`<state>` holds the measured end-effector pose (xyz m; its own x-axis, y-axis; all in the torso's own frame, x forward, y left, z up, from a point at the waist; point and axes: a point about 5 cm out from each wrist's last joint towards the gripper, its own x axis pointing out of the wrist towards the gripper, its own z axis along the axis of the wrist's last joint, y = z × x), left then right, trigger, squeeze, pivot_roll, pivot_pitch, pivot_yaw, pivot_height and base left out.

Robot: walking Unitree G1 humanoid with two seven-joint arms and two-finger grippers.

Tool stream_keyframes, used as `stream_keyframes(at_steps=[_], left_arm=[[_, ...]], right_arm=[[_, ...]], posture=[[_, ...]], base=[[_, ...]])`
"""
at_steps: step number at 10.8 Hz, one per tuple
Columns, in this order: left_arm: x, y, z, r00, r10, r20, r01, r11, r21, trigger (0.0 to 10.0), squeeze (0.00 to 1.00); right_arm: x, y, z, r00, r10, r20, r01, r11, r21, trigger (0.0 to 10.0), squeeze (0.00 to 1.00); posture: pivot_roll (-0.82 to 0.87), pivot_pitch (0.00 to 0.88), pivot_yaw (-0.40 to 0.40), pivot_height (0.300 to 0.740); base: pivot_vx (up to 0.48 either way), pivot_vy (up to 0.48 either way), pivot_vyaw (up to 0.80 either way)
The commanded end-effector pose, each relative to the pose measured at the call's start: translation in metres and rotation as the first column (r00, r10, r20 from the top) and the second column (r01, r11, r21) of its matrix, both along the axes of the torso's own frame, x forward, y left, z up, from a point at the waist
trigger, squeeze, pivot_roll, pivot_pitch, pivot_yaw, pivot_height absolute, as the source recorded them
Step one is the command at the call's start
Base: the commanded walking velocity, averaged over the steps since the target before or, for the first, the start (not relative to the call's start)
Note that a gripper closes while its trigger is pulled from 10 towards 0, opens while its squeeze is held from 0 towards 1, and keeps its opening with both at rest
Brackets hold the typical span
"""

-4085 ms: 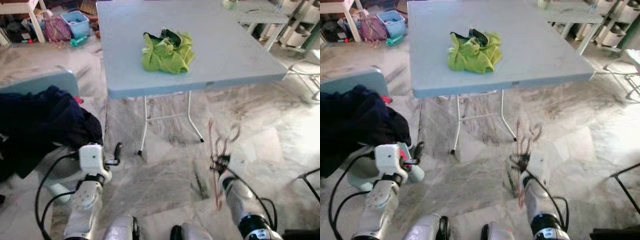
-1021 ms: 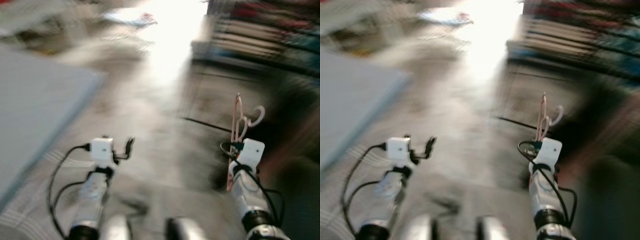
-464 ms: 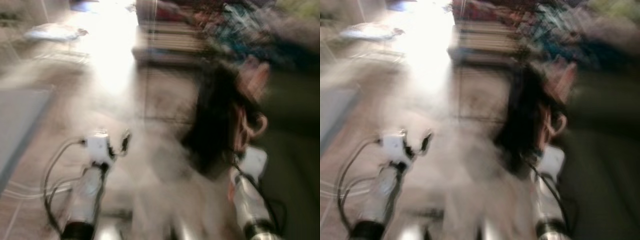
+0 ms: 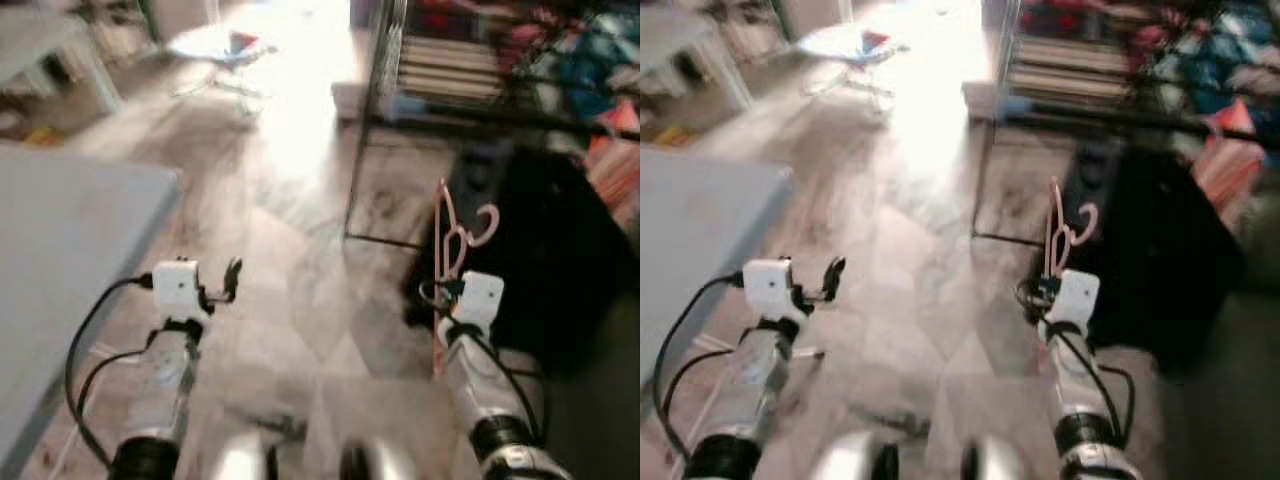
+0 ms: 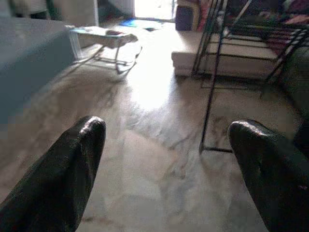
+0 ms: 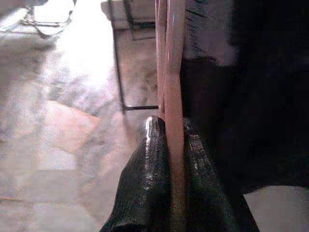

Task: Hang hanger

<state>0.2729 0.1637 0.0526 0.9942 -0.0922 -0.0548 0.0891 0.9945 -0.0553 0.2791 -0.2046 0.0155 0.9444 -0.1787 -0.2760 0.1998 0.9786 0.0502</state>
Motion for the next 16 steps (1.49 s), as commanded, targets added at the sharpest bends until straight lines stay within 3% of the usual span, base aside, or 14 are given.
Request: stream_keyframes(at_steps=[1,4,6,10,16], left_arm=[[-0.005,0.0,-0.003,1.0,-0.012,-0.015,0.012,1.0,0.025,10.0,0.0],[-0.012,-0.004,-0.003,0.999,-0.044,0.006,0.043,0.999,0.019,10.0,0.0],[-0.009,-0.006,0.001,0.999,-0.045,0.028,0.044,0.999,0.008,10.0,0.0],[-0.007,-0.009,0.003,0.998,-0.048,0.031,0.048,0.999,-0.004,10.0,0.0],[-0.007,-0.009,0.002,0.999,-0.048,0.021,0.048,0.999,0.005,10.0,0.0]], right_arm=[[-0.001,0.002,-0.001,1.0,0.019,-0.002,-0.019,1.0,-0.013,10.0,0.0],[0.011,0.011,0.02,0.985,0.144,0.093,-0.13,0.981,-0.145,10.0,0.0],[0.024,0.018,0.032,0.969,0.213,0.123,-0.188,0.965,-0.185,10.0,0.0],[0.045,0.025,0.048,0.955,0.26,0.144,-0.231,0.954,-0.193,10.0,0.0],[0.056,0.03,0.056,0.953,0.258,0.162,-0.228,0.957,-0.179,10.0,0.0]], posture=[[0.07,0.138,-0.045,0.74],[0.07,0.136,-0.059,0.74],[0.08,0.125,-0.068,0.74],[0.09,0.108,-0.073,0.74],[0.1,0.096,-0.069,0.74]], base=[[0.0,0.0,0.0],[0.0,0.0,0.0],[0.469,0.0,0.0],[0.464,0.0,0.0],[0.369,0.0,0.0]])
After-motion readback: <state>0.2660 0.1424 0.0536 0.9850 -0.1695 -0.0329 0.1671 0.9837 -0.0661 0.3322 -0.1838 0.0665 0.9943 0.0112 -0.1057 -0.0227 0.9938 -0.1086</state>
